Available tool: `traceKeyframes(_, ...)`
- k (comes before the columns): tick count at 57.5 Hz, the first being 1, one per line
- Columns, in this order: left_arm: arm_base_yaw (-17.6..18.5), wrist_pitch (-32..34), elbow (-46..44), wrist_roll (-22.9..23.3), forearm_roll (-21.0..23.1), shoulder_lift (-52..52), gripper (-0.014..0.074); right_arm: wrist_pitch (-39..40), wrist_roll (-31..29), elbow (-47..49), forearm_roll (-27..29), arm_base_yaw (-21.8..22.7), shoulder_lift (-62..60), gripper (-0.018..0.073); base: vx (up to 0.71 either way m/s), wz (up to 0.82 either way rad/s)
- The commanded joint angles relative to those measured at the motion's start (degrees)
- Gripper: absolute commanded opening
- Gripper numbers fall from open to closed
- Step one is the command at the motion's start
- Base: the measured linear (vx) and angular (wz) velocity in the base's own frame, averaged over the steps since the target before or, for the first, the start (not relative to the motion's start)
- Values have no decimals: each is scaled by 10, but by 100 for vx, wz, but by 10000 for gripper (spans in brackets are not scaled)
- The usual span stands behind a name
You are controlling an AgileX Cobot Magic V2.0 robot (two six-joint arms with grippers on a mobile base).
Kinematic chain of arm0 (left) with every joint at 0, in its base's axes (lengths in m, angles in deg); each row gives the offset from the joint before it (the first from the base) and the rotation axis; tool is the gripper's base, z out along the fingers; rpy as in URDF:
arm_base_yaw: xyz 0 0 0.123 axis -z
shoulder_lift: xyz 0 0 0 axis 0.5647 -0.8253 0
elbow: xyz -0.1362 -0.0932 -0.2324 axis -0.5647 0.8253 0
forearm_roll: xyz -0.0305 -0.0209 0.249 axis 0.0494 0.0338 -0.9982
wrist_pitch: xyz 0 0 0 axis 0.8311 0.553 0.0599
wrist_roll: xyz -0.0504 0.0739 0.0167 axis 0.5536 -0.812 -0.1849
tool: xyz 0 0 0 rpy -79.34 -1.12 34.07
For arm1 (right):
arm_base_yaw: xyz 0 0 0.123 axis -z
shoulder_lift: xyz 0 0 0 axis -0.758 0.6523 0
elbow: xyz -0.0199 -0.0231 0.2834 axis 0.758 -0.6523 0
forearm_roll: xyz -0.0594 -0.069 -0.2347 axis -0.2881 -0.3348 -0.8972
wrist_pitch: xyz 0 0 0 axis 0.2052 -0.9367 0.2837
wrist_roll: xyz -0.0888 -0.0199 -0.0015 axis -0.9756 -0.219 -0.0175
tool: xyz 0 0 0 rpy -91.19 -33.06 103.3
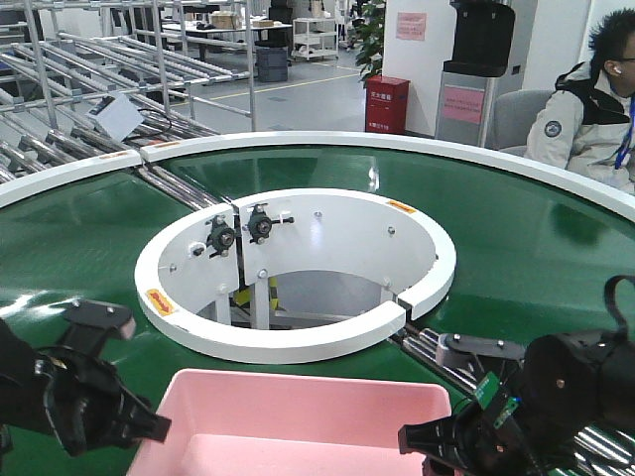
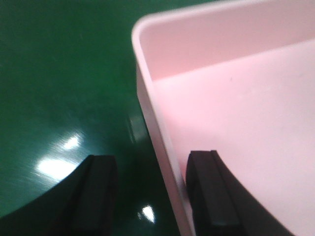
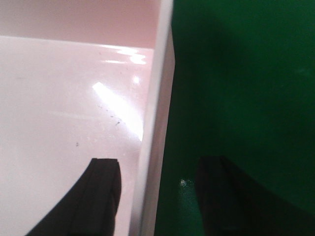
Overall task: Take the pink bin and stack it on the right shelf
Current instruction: 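Lower both grippers onto opposite walls of the pink bin, then close both grippers on the bin walls and lift it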
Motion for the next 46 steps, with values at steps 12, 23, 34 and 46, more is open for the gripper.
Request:
traceKeyframes(12, 8, -31, -18, 3, 14, -34, 441, 22, 0, 18, 27, 1, 3, 291, 0, 0)
traceKeyframes(23, 8, -54, -18, 3, 37, -34, 301, 21, -1, 18, 27, 1, 3, 140, 0, 0)
traceKeyframes(34, 7, -63, -18, 4, 76, -29, -12, 15, -1, 22, 29, 1, -9, -15, 0, 0)
traceKeyframes(46, 7, -74, -18, 5, 100, 36, -8, 39, -1, 24, 26, 2, -79, -11, 0, 0)
